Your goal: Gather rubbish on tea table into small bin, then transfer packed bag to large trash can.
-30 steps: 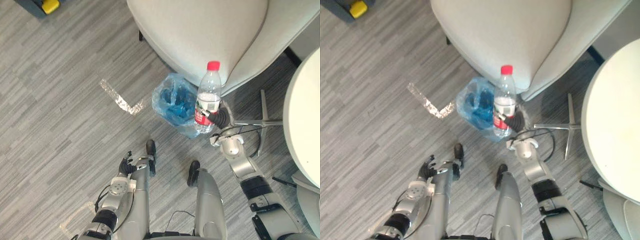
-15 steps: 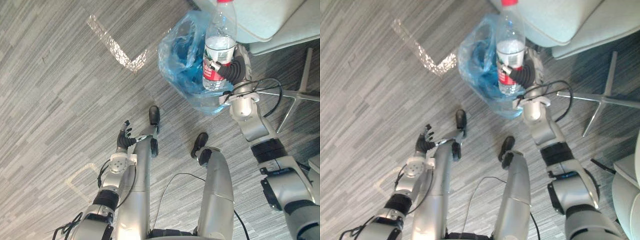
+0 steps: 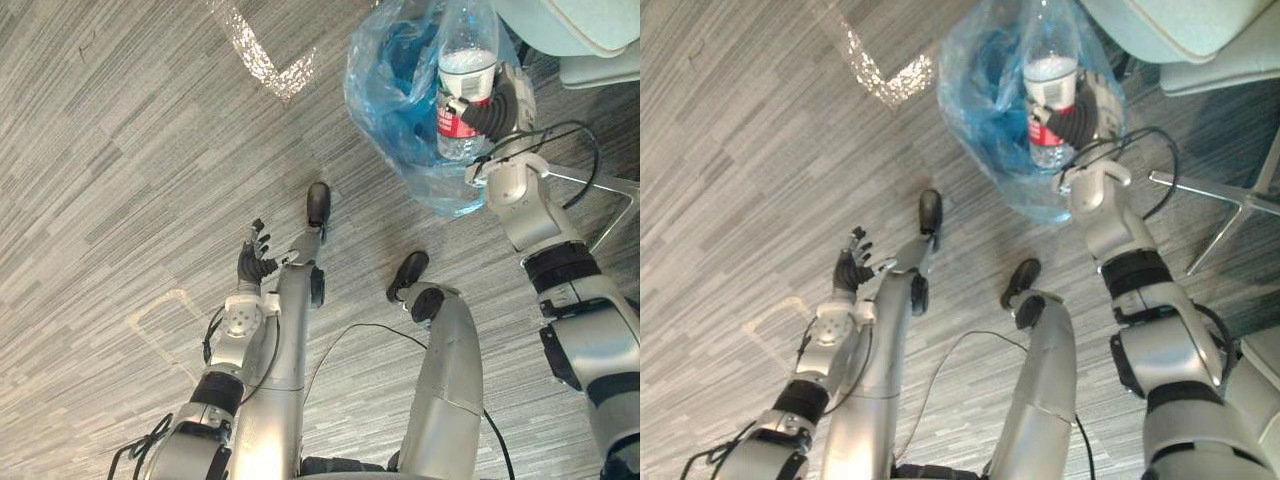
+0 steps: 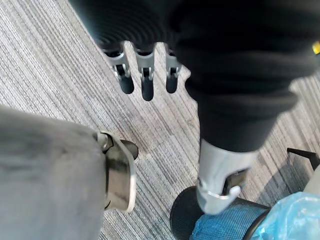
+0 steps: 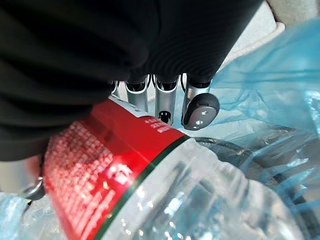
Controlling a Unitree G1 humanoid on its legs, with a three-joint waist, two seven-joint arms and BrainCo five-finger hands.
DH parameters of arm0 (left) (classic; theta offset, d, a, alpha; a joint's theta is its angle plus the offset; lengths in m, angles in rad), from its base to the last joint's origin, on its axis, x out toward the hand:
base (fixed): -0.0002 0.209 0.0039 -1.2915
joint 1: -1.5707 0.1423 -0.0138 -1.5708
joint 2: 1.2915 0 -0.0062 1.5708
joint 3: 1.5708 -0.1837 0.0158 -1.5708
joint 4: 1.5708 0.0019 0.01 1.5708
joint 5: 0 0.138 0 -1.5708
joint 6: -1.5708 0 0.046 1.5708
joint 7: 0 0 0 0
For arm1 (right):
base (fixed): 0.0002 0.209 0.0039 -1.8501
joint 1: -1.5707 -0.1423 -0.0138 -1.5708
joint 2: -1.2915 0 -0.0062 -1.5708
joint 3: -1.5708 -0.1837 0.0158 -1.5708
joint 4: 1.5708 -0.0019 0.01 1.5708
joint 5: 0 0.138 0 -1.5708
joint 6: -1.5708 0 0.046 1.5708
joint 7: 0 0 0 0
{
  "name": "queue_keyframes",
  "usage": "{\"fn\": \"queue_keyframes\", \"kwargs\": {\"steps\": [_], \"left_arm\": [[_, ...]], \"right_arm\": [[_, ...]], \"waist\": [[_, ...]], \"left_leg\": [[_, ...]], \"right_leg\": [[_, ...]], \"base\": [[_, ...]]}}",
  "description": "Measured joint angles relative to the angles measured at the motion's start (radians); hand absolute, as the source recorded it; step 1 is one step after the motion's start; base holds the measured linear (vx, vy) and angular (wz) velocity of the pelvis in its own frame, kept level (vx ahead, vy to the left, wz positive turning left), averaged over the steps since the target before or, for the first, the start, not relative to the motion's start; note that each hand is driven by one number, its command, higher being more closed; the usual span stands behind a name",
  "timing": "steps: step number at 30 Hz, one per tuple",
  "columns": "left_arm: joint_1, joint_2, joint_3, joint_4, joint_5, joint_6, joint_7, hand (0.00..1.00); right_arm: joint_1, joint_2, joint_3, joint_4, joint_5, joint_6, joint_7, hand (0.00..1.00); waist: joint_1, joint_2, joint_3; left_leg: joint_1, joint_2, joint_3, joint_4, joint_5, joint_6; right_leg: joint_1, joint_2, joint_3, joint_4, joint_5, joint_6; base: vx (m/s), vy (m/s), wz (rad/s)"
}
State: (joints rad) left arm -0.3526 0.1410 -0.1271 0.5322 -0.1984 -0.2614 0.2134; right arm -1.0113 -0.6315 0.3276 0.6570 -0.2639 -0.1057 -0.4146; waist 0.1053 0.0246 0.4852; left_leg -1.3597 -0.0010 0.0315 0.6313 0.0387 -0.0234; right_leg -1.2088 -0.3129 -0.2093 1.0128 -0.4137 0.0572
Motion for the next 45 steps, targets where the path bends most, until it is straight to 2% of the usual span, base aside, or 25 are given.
{"fn": "queue_keyframes", "kwargs": {"steps": [8, 12, 15, 17, 24, 31, 36, 37, 45], "left_arm": [[0.000, 0.000, -0.015, -0.001, 0.000, 0.002, 0.002, 0.00], [0.000, 0.002, -0.012, -0.001, 0.002, 0.006, 0.006, 0.00], [0.000, 0.001, -0.011, 0.000, 0.003, 0.007, 0.008, 0.00], [0.000, 0.003, -0.008, 0.001, 0.006, 0.012, 0.010, 0.00], [0.001, 0.007, -0.006, 0.016, 0.033, 0.028, 0.021, 0.00], [0.001, 0.013, -0.006, 0.026, 0.041, 0.026, 0.024, 0.00], [0.001, 0.019, -0.008, 0.026, 0.040, 0.022, 0.024, 0.00], [0.001, 0.022, -0.011, 0.024, 0.038, 0.010, 0.024, 0.00], [0.000, 0.027, -0.022, -0.008, 0.008, -0.007, 0.023, 0.00]], "right_arm": [[-0.004, 0.009, -0.011, 0.017, 0.000, 0.001, -0.046, 0.00], [0.071, 0.037, -0.056, -0.101, -0.011, 0.001, -0.083, 0.00], [0.111, 0.043, -0.066, -0.137, -0.023, 0.002, -0.091, 0.00], [0.157, 0.045, -0.081, -0.182, -0.072, 0.002, -0.094, 0.00], [0.231, 0.043, -0.079, -0.181, -0.172, 0.002, -0.069, 0.00], [0.200, 0.037, 0.007, -0.054, -0.288, 0.016, -0.028, 0.00], [0.164, 0.035, 0.068, 0.043, -0.317, 0.027, -0.008, 0.00], [0.130, 0.025, 0.097, 0.108, -0.327, 0.033, 0.007, 0.00], [0.051, -0.007, 0.159, 0.201, -0.328, 0.050, 0.033, 0.00]], "waist": [[-0.001, -0.001, -0.005], [-0.005, -0.001, -0.005], [-0.006, -0.004, -0.007], [-0.006, -0.008, -0.010], [-0.007, -0.018, -0.030], [-0.008, -0.018, -0.030], [-0.007, -0.018, -0.030], [-0.005, -0.018, -0.030], [-0.001, -0.018, -0.031]], "left_leg": [[-0.003, -0.005, -0.008, -0.002, 0.016, -0.010], [-0.001, 0.001, -0.011, -0.015, 0.024, -0.002], [0.000, 0.004, -0.012, -0.014, 0.034, -0.009], [0.001, 0.008, -0.013, -0.014, 0.038, -0.010], [0.005, 0.018, -0.016, -0.020, 0.043, -0.014], [0.015, 0.025, -0.015, -0.072, 0.068, -0.013], [0.012, 0.025, -0.014, -0.079, 0.069, -0.015], [0.004, 0.023, -0.013, -0.090, 0.073, -0.014], [-0.036, 0.017, -0.023, -0.090, 0.086, -0.025]], "right_leg": [[-0.014, -0.005, -0.002, 0.032, -0.010, -0.013], [-0.014, 0.000, -0.008, 0.035, -0.008, -0.018], [-0.013, 0.002, -0.010, 0.035, -0.006, -0.021], [-0.013, 0.005, -0.012, 0.032, -0.003, -0.025], [-0.011, 0.017, -0.017, 0.029, 0.003, -0.034], [-0.013, 0.019, -0.034, 0.007, 0.014, -0.046], [-0.017, 0.019, -0.035, 0.004, 0.014, -0.046], [-0.029, 0.017, -0.035, 0.003, 0.014, -0.046], [-0.068, 0.014, -0.041, 0.017, 0.010, -0.046]], "base": [[-0.07, 0.027, 0.05], [-0.07, 0.024, 0.02], [-0.08, 0.032, -0.01], [-0.06, 0.031, -0.04], [-0.07, 0.033, -0.05], [-0.06, 0.028, 0.01], [-0.05, 0.032, 0.03], [-0.05, 0.037, 0.04], [-0.06, 0.041, 0.06]]}}
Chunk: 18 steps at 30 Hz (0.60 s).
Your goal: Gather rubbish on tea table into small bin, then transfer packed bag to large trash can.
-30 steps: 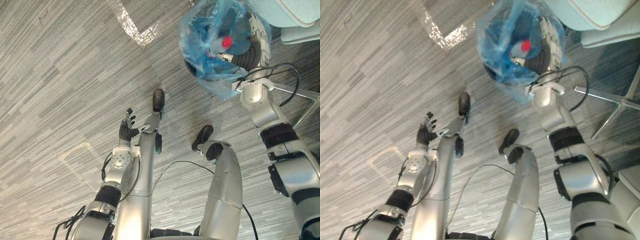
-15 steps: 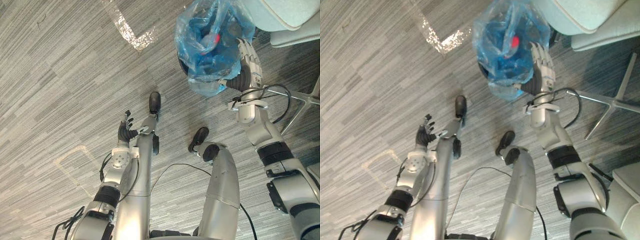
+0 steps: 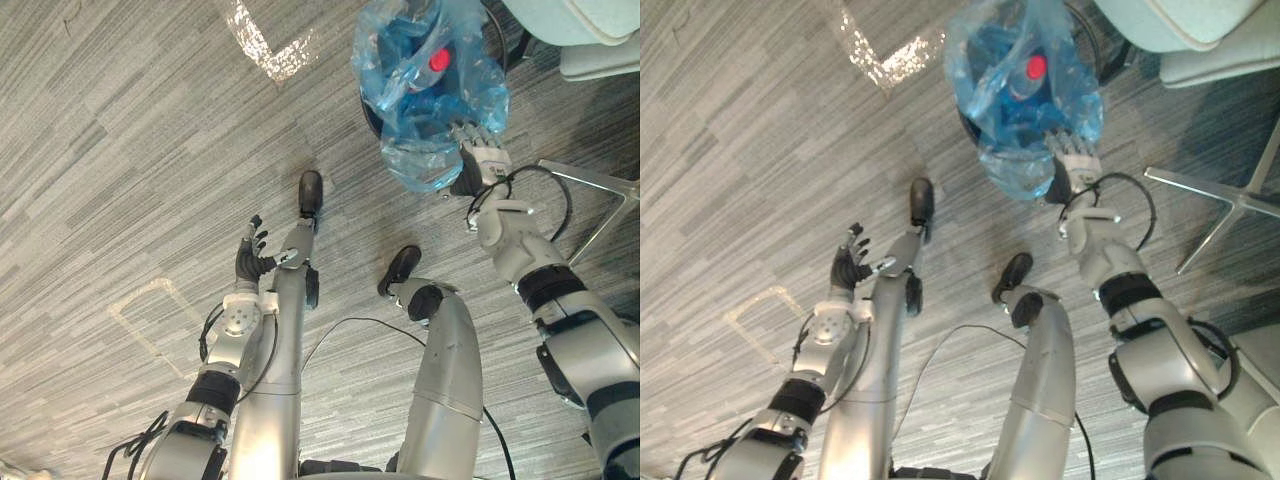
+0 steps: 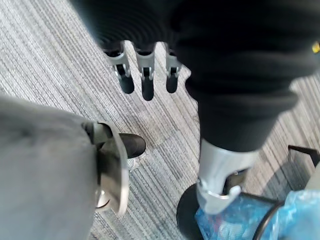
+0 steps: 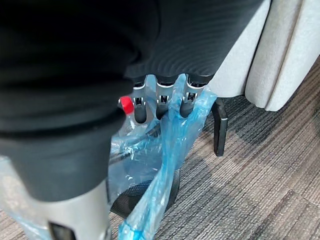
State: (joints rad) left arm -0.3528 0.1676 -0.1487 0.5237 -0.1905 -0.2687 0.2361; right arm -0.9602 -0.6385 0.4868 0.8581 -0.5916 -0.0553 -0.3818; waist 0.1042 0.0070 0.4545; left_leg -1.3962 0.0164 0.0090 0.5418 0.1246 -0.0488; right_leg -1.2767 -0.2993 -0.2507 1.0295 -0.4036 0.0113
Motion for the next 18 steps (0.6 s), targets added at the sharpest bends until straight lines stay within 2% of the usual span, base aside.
{"fn": "queue_keyframes", "kwargs": {"steps": [14, 18], "left_arm": [[-0.001, -0.003, -0.008, -0.001, -0.009, 0.001, 0.001, 0.00], [0.000, -0.004, -0.004, -0.002, -0.008, 0.005, 0.003, 0.00]], "right_arm": [[0.001, 0.012, -0.008, 0.019, 0.000, 0.018, -0.013, 0.00], [0.046, 0.011, -0.075, -0.107, 0.002, 0.032, -0.040, 0.00]], "waist": [[0.000, 0.000, 0.000], [-0.003, 0.000, 0.000]], "left_leg": [[0.000, -0.005, 0.007, -0.016, 0.011, 0.014], [0.000, 0.000, 0.008, -0.013, 0.016, 0.011]], "right_leg": [[0.000, -0.015, -0.011, 0.004, -0.001, -0.001], [0.000, -0.011, -0.011, 0.004, -0.001, -0.001]], "base": [[-0.06, 0.041, 0.04], [-0.06, 0.030, -0.03]]}}
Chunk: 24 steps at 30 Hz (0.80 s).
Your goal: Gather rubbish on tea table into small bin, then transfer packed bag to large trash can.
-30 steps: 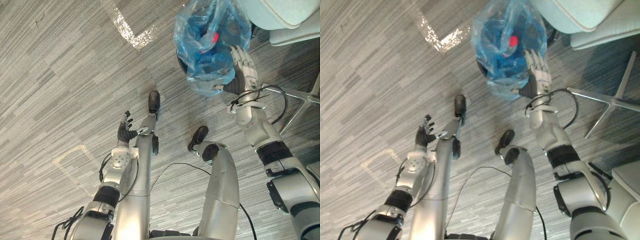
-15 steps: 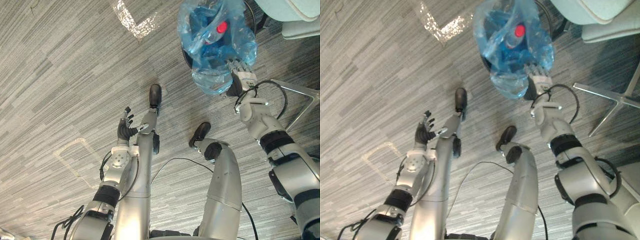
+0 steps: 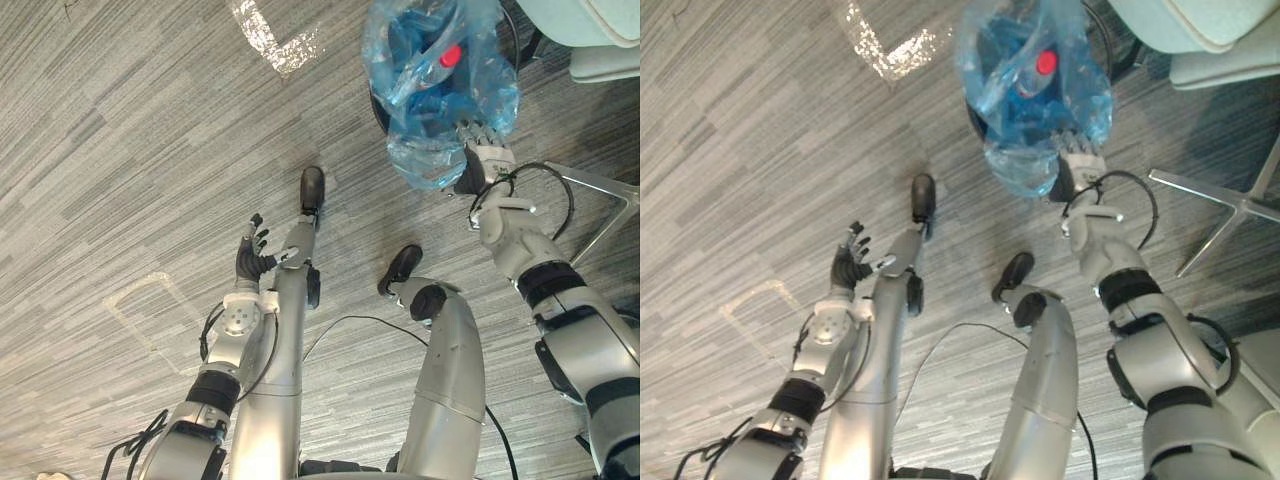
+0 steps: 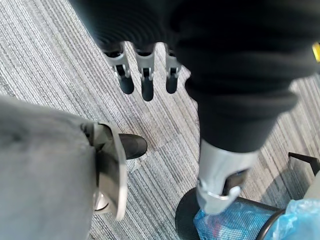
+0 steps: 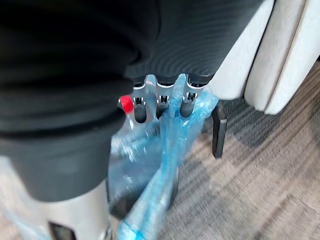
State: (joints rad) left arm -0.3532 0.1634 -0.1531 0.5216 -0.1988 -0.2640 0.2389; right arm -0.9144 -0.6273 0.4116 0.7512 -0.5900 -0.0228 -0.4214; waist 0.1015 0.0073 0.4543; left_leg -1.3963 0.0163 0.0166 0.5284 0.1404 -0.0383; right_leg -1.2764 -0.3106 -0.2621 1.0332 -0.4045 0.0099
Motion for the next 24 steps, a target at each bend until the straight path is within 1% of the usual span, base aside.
{"fn": "queue_keyframes", "kwargs": {"steps": [3, 5, 6, 8, 13, 17, 20, 22, 24], "left_arm": [[0.000, 0.000, 0.007, -0.002, 0.001, 0.007, 0.004, 0.00], [0.000, 0.000, 0.016, -0.002, 0.003, 0.017, 0.018, 0.00], [0.000, 0.000, 0.016, -0.002, 0.003, 0.017, 0.018, 0.00], [0.001, 0.000, 0.020, -0.002, 0.008, 0.025, 0.021, 0.00], [0.002, 0.001, 0.020, 0.000, 0.025, 0.037, 0.037, 0.00], [0.002, -0.002, 0.027, 0.000, 0.029, 0.037, 0.042, 0.00], [0.003, -0.009, 0.040, 0.000, 0.033, 0.038, 0.045, 0.00], [0.005, -0.018, 0.051, 0.000, 0.040, 0.039, 0.055, 0.00], [0.007, -0.023, 0.058, 0.000, 0.039, 0.039, 0.063, 0.00]], "right_arm": [[0.058, 0.006, -0.067, -0.137, 0.002, 0.003, -0.041, 0.00], [0.120, 0.044, -0.167, -0.280, 0.003, 0.005, -0.104, 0.00], [0.122, 0.045, -0.170, -0.285, 0.003, 0.005, -0.106, 0.00], [0.156, 0.080, -0.231, -0.355, 0.013, 0.004, -0.155, 0.00], [0.180, 0.159, -0.300, -0.393, 0.039, 0.005, -0.227, 0.00], [0.180, 0.199, -0.341, -0.394, 0.049, 0.009, -0.263, 0.00], [0.180, 0.223, -0.374, -0.394, 0.056, 0.017, -0.286, 0.00], [0.180, 0.241, -0.401, -0.393, 0.088, 0.029, -0.305, 0.00], [0.176, 0.243, -0.410, -0.388, 0.091, 0.043, -0.312, 0.00]], "waist": [[-0.003, 0.000, 0.000], [-0.007, 0.000, 0.000], [-0.007, 0.000, 0.000], [-0.009, 0.000, 0.000], [-0.012, 0.000, 0.000], [-0.011, 0.000, 0.000], [-0.010, 0.000, 0.000], [-0.010, 0.000, 0.000], [-0.009, 0.000, 0.000]], "left_leg": [[0.000, 0.006, 0.000, 0.002, 0.001, -0.001], [0.002, 0.011, -0.001, 0.004, 0.001, -0.001], [0.002, 0.011, -0.001, 0.004, 0.001, -0.001], [0.005, 0.012, 0.000, 0.004, 0.001, -0.001], [0.019, 0.015, 0.003, -0.002, -0.001, 0.002], [0.020, 0.018, 0.003, -0.003, -0.003, 0.003], [0.020, 0.018, 0.003, -0.004, -0.003, 0.003], [0.020, 0.018, 0.003, -0.004, -0.004, 0.002], [0.019, 0.018, 0.002, -0.004, -0.004, 0.001]], "right_leg": [[0.001, 0.007, 0.000, -0.004, 0.002, -0.002], [0.004, 0.014, 0.000, -0.006, 0.004, -0.003], [0.004, 0.014, 0.000, -0.006, 0.004, -0.003], [0.006, 0.014, 0.000, -0.006, 0.004, -0.004], [0.013, 0.016, 0.007, -0.009, 0.006, -0.005], [0.013, 0.018, 0.006, -0.010, 0.007, -0.006], [0.013, 0.018, 0.006, -0.011, 0.007, -0.006], [0.013, 0.018, 0.006, -0.012, 0.007, -0.006], [0.013, 0.018, 0.006, -0.013, 0.007, -0.006]], "base": [[-0.06, 0.029, -0.06], [-0.06, 0.029, -0.07], [-0.06, 0.025, -0.04], [-0.05, 0.022, -0.02], [-0.05, 0.019, -0.03], [-0.05, 0.019, -0.02], [-0.05, 0.022, -0.01], [-0.06, 0.027, 0.01], [-0.06, 0.025, 0.00]]}}
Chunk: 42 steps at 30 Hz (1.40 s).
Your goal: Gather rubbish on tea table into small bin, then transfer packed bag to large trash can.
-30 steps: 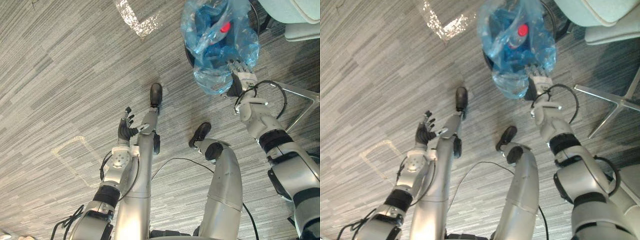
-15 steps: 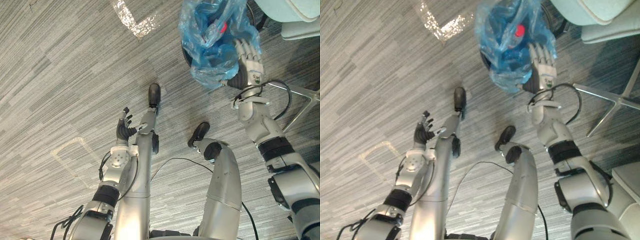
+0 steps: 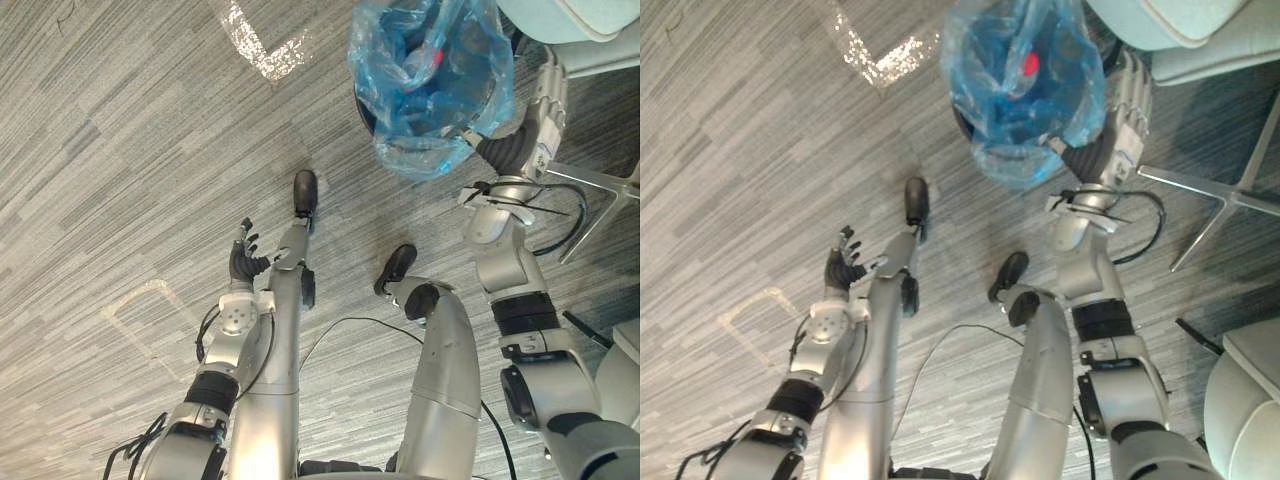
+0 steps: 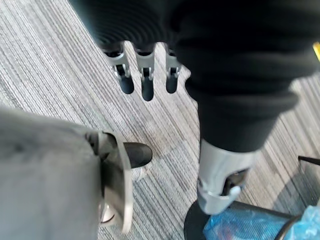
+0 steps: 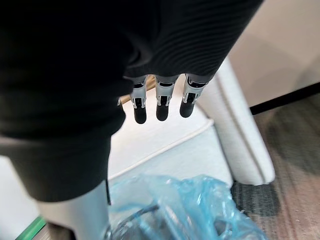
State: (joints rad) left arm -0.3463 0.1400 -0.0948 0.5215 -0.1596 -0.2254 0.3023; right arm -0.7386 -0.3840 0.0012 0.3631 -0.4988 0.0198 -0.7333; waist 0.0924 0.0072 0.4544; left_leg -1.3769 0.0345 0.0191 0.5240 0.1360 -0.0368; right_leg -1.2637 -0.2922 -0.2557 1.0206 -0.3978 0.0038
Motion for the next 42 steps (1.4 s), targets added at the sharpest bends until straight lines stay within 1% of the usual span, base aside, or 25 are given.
{"fn": "queue_keyframes", "kwargs": {"steps": [2, 4, 8, 10, 12, 14, 15, 16, 18, 22, 27, 32, 38, 40, 42], "left_arm": [[0.001, 0.000, 0.000, 0.000, 0.000, 0.000, 0.003, 0.00], [0.001, -0.001, 0.000, 0.000, 0.000, -0.001, 0.006, 0.00], [0.001, -0.003, 0.000, 0.000, -0.002, -0.002, 0.010, 0.00], [0.001, -0.006, 0.000, 0.000, -0.004, -0.003, 0.018, 0.00], [0.001, -0.006, -0.001, 0.000, -0.013, -0.003, 0.019, 0.00], [0.001, -0.007, -0.003, -0.001, -0.025, -0.005, 0.021, 0.00], [0.001, -0.008, -0.004, -0.001, -0.031, -0.007, 0.021, 0.00], [0.001, -0.008, -0.005, -0.001, -0.040, -0.008, 0.021, 0.00], [0.001, -0.010, -0.011, -0.003, -0.041, -0.011, 0.021, 0.00], [0.001, -0.011, -0.019, -0.003, -0.061, -0.015, 0.021, 0.00], [0.001, -0.012, -0.021, -0.003, -0.061, -0.017, 0.021, 0.00], [0.001, -0.019, -0.023, 0.001, -0.061, -0.016, 0.020, 0.00], [0.000, -0.019, -0.022, 0.002, -0.061, -0.014, 0.020, 0.00], [0.000, -0.020, -0.021, 0.002, -0.061, -0.011, 0.019, 0.00], [-0.001, -0.019, -0.018, 0.005, -0.060, -0.007, 0.018, 0.00]], "right_arm": [[-0.006, 0.001, -0.004, 0.007, 0.001, 0.010, -0.010, 0.00], [-0.012, 0.016, -0.032, 0.015, 0.033, 0.020, -0.012, 0.00], [-0.059, 0.026, -0.051, 0.135, 0.081, 0.036, -0.010, 0.00], [-0.094, 0.026, -0.051, 0.222, 0.112, 0.042, 0.012, 0.00], [-0.108, 0.026, -0.050, 0.254, 0.124, 0.043, 0.022, 0.00], [-0.152, 0.025, -0.046, 0.335, 0.157, 0.045, 0.046, 0.00], [-0.170, 0.024, -0.042, 0.368, 0.167, 0.044, 0.054, 1.00], [-0.189, 0.020, -0.031, 0.404, 0.191, 0.043, 0.065, 1.00], [-0.212, 0.015, -0.025, 0.442, 0.197, 0.042, 0.080, 1.00], [-0.249, -0.016, 0.023, 0.485, 0.236, 0.037, 0.107, 1.00], [-0.255, -0.029, 0.058, 0.485, 0.245, 0.027, 0.117, 1.00], [-0.252, -0.043, 0.062, 0.484, 0.264, 0.021, 0.126, 1.00], [-0.236, -0.050, 0.055, 0.478, 0.268, 0.010, 0.127, 1.00], [-0.210, -0.048, 0.049, 0.451, 0.282, 0.007, 0.128, 1.00], [-0.174, -0.040, 0.044, 0.387, 0.300, 0.003, 0.128, 1.00]], "waist": [[0.000, 0.000, 0.000], [0.001, 0.000, 0.000], [0.004, 0.000, 0.000], [0.007, 0.000, 0.000], [0.007, 0.000, 0.000], [0.011, 0.000, 0.000], [0.013, 0.000, 0.000], [0.015, 0.000, 0.000], [0.018, 0.004, -0.002], [0.021, 0.007, -0.004], [0.022, 0.009, -0.005], [0.025, 0.025, -0.014], [0.025, 0.026, -0.015], [0.024, 0.026, -0.015], [0.024, 0.026, -0.015]], "left_leg": [[0.000, 0.000, 0.000, 0.000, 0.000, 0.000], [0.000, 0.000, 0.000, 0.000, -0.001, 0.000], [-0.001, 0.000, 0.000, 0.000, -0.001, -0.001], [-0.002, 0.000, 0.000, -0.001, -0.004, -0.005], [-0.003, 0.000, 0.000, -0.001, -0.004, -0.005], [-0.007, 0.000, 0.001, -0.002, -0.004, -0.005], [-0.008, 0.000, 0.002, -0.002, -0.004, -0.005], [-0.010, -0.001, 0.001, -0.002, -0.003, -0.004], [-0.015, -0.003, 0.000, 0.000, -0.003, -0.004], [-0.021, -0.009, 0.000, 0.002, -0.004, -0.003], [-0.023, -0.010, -0.001, 0.005, -0.006, -0.002], [-0.037, -0.010, -0.009, 0.024, -0.010, 0.001], [-0.037, -0.007, -0.008, 0.040, -0.012, 0.005], [-0.037, -0.006, -0.009, 0.046, -0.012, 0.005], [-0.034, -0.003, -0.011, 0.055, -0.011, 0.004]], "right_leg": [[0.000, 0.000, 0.000, 0.000, 0.000, 0.000], [0.000, 0.000, 0.000, 0.000, 0.000, 0.000], [-0.001, 0.000, 0.000, -0.001, 0.000, 0.000], [-0.003, 0.000, 0.000, -0.001, 0.000, 0.000], [-0.004, -0.001, 0.000, -0.001, 0.000, 0.000], [-0.010, -0.001, 0.002, 0.000, -0.001, 0.000], [-0.011, -0.002, 0.002, 0.001, -0.001, 0.001], [-0.013, -0.002, 0.002, 0.002, -0.002, 0.002], [-0.016, -0.004, 0.002, 0.005, -0.005, 0.005], [-0.023, -0.008, 0.006, 0.009, -0.007, 0.008], [-0.023, -0.007, 0.006, 0.012, -0.008, 0.008], [-0.025, -0.006, -0.002, 0.018, -0.009, 0.009], [-0.025, -0.005, 0.002, 0.026, -0.009, 0.008], [-0.022, -0.004, 0.002, 0.029, -0.008, 0.008], [-0.014, -0.002, 0.000, 0.031, -0.008, 0.008]], "base": [[-0.05, 0.023, -0.01], [-0.04, 0.016, 0.00], [0.00, 0.000, 0.00], [0.00, 0.000, 0.00], [0.00, 0.000, 0.00], [0.00, 0.000, 0.00], [0.00, 0.000, 0.00], [0.00, 0.000, 0.03], [0.00, 0.000, 0.07], [-0.03, 0.020, 0.04], [-0.06, 0.031, 0.01], [-0.06, 0.035, 0.00], [-0.07, 0.035, -0.03], [-0.06, 0.028, -0.02], [-0.07, 0.030, -0.04]]}}
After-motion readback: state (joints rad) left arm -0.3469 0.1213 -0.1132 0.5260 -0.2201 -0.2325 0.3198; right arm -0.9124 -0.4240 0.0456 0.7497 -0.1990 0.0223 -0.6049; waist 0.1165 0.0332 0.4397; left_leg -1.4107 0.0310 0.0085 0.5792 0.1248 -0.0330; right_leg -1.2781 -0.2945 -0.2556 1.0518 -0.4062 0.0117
